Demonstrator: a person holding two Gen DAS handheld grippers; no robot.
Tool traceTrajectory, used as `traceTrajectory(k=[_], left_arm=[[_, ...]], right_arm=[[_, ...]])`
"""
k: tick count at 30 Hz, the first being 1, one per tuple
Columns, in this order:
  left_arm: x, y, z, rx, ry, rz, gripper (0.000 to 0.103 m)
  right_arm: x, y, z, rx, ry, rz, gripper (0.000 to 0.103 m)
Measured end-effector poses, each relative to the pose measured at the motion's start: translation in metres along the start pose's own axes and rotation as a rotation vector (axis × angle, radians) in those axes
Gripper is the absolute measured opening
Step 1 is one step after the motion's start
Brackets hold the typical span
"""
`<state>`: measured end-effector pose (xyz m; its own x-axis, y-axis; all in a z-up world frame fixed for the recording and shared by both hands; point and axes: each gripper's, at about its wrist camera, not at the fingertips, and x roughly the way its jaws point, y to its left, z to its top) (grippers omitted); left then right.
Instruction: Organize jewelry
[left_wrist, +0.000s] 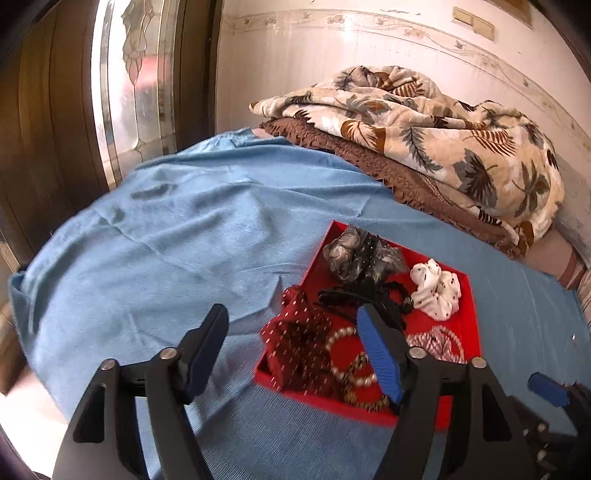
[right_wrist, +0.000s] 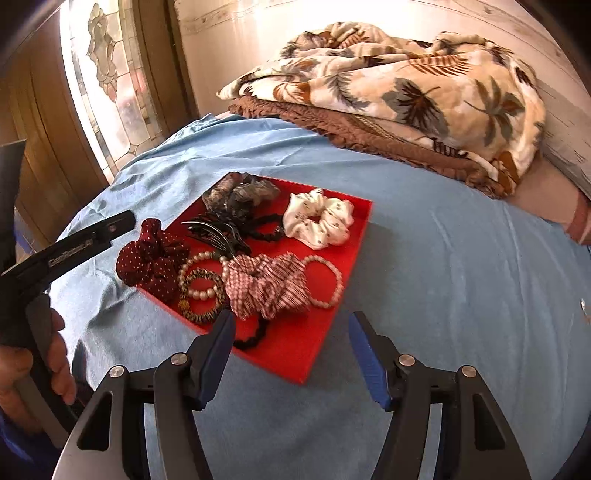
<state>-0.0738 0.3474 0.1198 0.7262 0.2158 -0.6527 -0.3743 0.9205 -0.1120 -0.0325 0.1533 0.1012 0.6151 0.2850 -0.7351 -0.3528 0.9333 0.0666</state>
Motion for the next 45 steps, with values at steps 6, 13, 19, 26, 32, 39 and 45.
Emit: traceTrajectory(k=[6, 13, 19, 26, 32, 39, 45], left_arm=[[-0.044, -0.002, -0.007, 0.046, -0.083, 0.061, 0.088], [-0.100, -0.008, -0.007, 0.043, -0.242, 0.140, 0.100], [-0.144, -0.021, -0.008, 0.081, -0.362, 0.177, 0.102], [-0.176, -0.046, -0.024, 0.116, -0.406, 0.189, 0.103], [-0.177, -0.062, -0.035, 0.163, -0.289, 0.117, 0.103], [-0.166, -0.071, -0.045, 0.167, -0.190, 0.065, 0.103], [-0.152, -0.070, -0.050, 0.145, -0.112, 0.042, 0.103]], right_arm=[[-0.022, -0.017, -0.020, 0.045, -0.009, -0.023, 0.069], [-0.047, -0.029, -0.041, 0.095, -0.028, -0.029, 0.070], [-0.068, -0.026, -0.054, 0.109, -0.065, -0.024, 0.072], [-0.086, -0.023, -0.067, 0.115, -0.098, -0.019, 0.075], [-0.098, -0.031, -0.075, 0.148, -0.123, -0.023, 0.077], [-0.104, -0.040, -0.081, 0.167, -0.133, -0.044, 0.078], [-0.104, -0.041, -0.081, 0.168, -0.135, -0.053, 0.080]])
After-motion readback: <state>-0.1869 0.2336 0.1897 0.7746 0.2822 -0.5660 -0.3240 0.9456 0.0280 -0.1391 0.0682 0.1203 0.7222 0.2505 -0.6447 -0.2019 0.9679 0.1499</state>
